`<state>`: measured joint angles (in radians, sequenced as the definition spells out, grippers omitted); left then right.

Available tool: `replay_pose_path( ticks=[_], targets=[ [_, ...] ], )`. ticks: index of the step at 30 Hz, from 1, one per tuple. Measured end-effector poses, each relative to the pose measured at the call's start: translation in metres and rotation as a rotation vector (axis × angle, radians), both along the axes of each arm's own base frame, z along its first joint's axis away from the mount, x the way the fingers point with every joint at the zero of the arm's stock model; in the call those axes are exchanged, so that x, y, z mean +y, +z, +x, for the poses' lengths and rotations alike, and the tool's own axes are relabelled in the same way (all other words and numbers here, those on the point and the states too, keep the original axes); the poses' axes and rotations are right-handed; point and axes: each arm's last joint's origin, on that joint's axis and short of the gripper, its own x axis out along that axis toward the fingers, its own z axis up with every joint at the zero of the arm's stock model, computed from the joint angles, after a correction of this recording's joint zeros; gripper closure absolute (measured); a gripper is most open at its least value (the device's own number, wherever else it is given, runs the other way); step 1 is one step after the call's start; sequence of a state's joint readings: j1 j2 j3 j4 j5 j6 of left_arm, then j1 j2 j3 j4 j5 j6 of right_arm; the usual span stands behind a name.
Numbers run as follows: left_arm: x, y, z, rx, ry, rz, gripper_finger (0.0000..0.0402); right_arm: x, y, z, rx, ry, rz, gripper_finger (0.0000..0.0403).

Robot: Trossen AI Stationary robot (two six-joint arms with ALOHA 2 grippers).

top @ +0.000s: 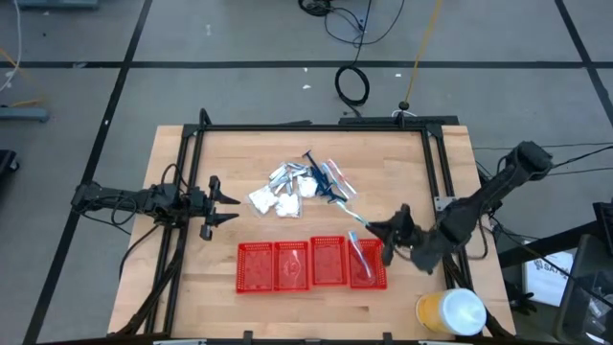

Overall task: Pick & Place Travel size toiletries
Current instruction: Put the blue toothbrush into the right red bin

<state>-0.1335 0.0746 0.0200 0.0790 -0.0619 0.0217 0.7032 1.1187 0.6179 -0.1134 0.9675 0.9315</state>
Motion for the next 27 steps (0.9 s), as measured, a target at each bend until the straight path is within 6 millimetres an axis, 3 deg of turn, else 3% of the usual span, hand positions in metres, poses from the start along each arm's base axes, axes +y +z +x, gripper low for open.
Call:
replay_pose_path(
  ticks=[7, 14, 20, 27],
  targets=[
    [0.000, 0.000, 0.000, 0.000, 0.000, 0.000, 0.0236, 0.036, -0.019, 0.010, -0.127, 0.003, 0.169, 0.0387],
    [0.000, 0.000, 0.000, 0.000, 0.000, 0.000, 0.0236, 0.062, -0.034, 0.007, -0.118, 0.041, 0.282, 0.0387],
    [0.000, 0.000, 0.000, 0.000, 0.000, 0.000, 0.0236, 0.073, -0.041, -0.003, -0.055, 0.113, 0.357, 0.0387],
    [0.000, 0.000, 0.000, 0.000, 0.000, 0.000, 0.0236, 0.065, -0.054, -0.011, 0.099, 0.090, 0.347, 0.0385]
  ],
)
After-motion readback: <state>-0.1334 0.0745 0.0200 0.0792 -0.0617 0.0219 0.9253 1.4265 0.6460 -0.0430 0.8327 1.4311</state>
